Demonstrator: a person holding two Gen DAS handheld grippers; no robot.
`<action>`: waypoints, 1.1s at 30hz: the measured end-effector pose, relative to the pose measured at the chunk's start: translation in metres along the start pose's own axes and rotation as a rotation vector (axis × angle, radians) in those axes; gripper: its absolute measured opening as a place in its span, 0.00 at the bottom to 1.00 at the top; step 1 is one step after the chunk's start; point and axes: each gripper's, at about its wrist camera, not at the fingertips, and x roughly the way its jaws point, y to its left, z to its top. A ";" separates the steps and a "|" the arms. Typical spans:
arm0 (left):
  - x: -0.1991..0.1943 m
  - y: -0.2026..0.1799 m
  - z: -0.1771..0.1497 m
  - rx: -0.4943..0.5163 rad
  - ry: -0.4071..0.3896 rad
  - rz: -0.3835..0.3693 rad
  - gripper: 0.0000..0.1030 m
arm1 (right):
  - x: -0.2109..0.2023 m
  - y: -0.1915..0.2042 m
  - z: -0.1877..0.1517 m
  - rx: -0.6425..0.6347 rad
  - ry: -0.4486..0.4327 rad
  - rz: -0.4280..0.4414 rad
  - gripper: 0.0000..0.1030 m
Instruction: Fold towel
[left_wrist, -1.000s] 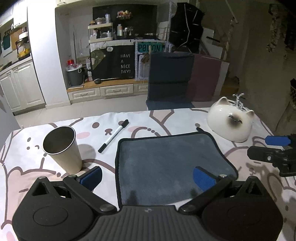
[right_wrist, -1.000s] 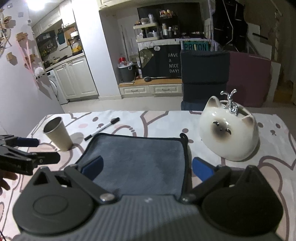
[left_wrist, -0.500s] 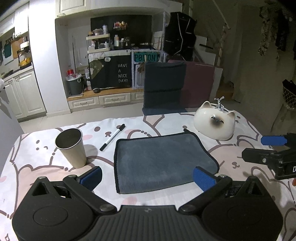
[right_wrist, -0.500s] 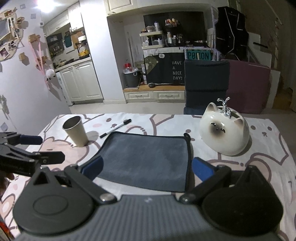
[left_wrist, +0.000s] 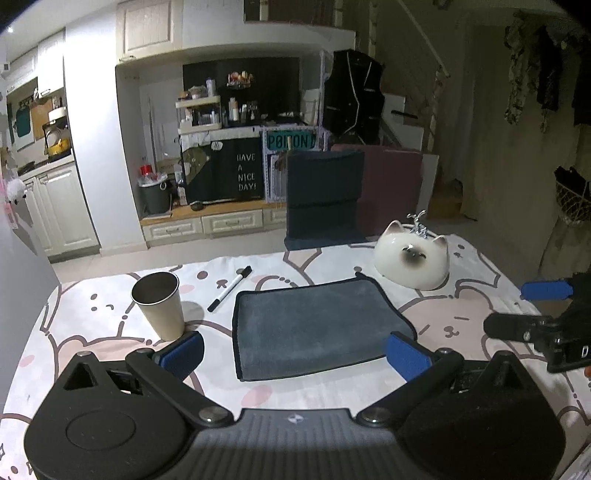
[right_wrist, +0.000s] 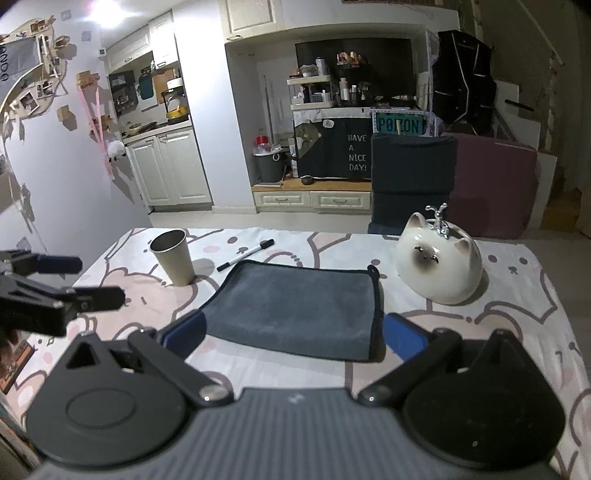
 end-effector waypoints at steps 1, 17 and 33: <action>-0.003 -0.001 -0.001 0.001 -0.004 -0.003 1.00 | -0.003 0.001 -0.002 0.000 -0.001 0.002 1.00; -0.047 -0.024 -0.041 0.058 0.036 -0.042 1.00 | -0.041 0.014 -0.028 -0.025 -0.005 0.010 1.00; -0.081 -0.026 -0.067 0.042 0.023 -0.053 1.00 | -0.071 0.016 -0.055 -0.016 0.005 0.001 1.00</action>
